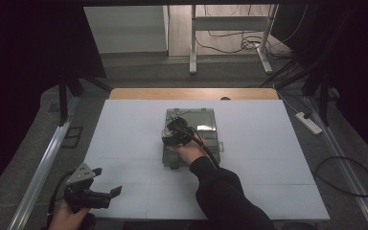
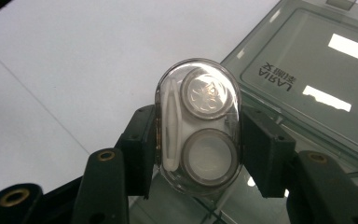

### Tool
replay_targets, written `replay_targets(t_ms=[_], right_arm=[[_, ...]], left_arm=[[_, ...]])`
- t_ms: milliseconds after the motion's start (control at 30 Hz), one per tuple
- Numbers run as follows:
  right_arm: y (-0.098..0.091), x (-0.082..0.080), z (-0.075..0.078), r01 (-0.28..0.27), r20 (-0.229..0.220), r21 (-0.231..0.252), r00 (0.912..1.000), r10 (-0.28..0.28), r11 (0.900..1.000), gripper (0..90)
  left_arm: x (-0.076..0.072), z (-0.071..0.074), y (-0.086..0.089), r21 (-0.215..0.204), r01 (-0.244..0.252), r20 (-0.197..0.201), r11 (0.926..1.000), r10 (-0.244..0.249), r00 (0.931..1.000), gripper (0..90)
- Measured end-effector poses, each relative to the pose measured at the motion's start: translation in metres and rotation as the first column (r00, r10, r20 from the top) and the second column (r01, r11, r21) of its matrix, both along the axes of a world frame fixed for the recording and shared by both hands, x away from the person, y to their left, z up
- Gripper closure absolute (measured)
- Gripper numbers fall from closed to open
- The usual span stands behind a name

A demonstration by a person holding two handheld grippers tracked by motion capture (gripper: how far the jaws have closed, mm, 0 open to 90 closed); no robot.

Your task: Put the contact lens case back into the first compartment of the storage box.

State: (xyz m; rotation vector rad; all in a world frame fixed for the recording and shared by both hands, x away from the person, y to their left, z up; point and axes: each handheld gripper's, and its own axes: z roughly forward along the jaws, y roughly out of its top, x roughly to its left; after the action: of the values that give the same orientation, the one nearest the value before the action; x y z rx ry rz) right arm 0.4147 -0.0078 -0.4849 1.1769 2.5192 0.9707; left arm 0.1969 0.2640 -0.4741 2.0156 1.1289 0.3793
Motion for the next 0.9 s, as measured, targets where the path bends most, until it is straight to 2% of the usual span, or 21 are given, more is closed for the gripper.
replay_targets(t_ms=[133, 300, 333, 367, 567, 900], right_arm=[[0.002, 0.001, -0.003, 0.015, 0.007, -0.018, 0.9999, -0.015, 0.9997, 48.6], [0.003, 0.001, -0.005, 0.011, 0.002, -0.016, 0.9999, -0.011, 0.9998, 47.1], [0.003, 0.001, -0.004, 0.014, 0.004, -0.007, 0.9999, -0.014, 0.9999, 41.8], [0.002, 0.001, -0.003, 0.012, 0.005, -0.002, 0.9999, -0.012, 0.9999, 40.1], [-0.002, 0.002, 0.003, 0.006, 0.018, 0.008, 0.9998, -0.006, 0.9999, 36.6], [-0.007, 0.0, 0.007, -0.061, -0.001, -0.008, 0.9982, 0.061, 0.9981, 26.6]], left_arm=[[0.0, 0.0, 0.0, 0.0, 0.001, 0.0, 1.0, -0.001, 1.0, 1.8], [0.0, 0.0, 0.0, 0.0, 0.0, 0.001, 1.0, 0.0, 1.0, 1.8], [0.0, 0.0, 0.0, 0.0, 0.0, 0.001, 1.0, 0.0, 1.0, 1.8], [0.0, 0.0, 0.0, 0.0, 0.0, 0.001, 1.0, 0.0, 1.0, 1.8], [0.0, 0.0, 0.0, 0.0, 0.0, 0.0, 1.0, 0.0, 1.0, 1.8], [0.0, 0.0, 0.0, 0.0, 0.001, 0.0, 1.0, -0.001, 1.0, 1.8]])
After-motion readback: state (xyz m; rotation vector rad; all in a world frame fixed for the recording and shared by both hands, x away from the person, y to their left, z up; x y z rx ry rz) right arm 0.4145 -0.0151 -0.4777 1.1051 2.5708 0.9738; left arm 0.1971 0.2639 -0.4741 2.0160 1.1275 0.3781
